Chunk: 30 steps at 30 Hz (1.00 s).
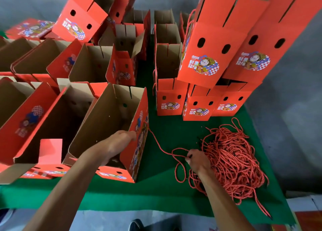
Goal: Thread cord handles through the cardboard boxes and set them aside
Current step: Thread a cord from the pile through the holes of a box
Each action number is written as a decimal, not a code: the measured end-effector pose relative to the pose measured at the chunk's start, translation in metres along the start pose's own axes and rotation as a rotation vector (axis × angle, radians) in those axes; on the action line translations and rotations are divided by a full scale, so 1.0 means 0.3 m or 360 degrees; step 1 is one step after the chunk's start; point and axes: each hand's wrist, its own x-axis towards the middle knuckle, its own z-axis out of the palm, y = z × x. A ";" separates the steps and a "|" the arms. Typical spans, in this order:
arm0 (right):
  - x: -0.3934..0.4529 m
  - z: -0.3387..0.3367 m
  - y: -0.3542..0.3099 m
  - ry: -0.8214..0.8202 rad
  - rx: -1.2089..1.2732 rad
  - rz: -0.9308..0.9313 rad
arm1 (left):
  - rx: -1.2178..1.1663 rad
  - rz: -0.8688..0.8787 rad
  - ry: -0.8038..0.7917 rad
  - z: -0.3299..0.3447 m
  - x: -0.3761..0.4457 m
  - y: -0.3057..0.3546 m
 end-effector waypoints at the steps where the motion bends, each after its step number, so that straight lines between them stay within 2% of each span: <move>1: 0.003 0.000 0.000 -0.0030 -0.0042 0.0010 | -0.0006 -0.0028 0.0020 0.003 -0.001 -0.002; 4: 0.005 -0.009 -0.009 -0.0123 -0.0049 0.0121 | -0.0078 -0.0079 0.0061 0.008 -0.005 -0.009; 6: -0.001 -0.020 -0.037 -0.0090 0.0117 0.0187 | -0.0133 -0.0079 0.0078 0.009 -0.012 -0.012; 7: -0.007 -0.025 -0.056 -0.0043 0.0322 0.0203 | -0.0161 -0.0072 0.0076 0.013 -0.015 -0.010; 10: -0.062 -0.027 -0.134 0.0044 0.1312 0.0129 | -0.0244 -0.0047 0.0025 0.033 -0.027 0.001; 13: -0.153 -0.027 -0.244 -0.0156 0.2216 0.0092 | -0.0305 -0.0021 -0.0030 0.052 -0.030 0.015; 18: -0.258 0.028 -0.368 -0.0563 0.3042 0.0047 | -0.0322 -0.0021 -0.0040 0.059 -0.026 0.015; 21: -0.288 0.050 -0.408 -0.0582 0.3066 0.0099 | -0.0351 -0.0018 -0.0040 0.056 -0.024 0.015; 30: -0.288 0.081 -0.454 -0.0235 0.2876 0.0173 | -0.0387 -0.0020 0.0002 0.056 -0.020 0.012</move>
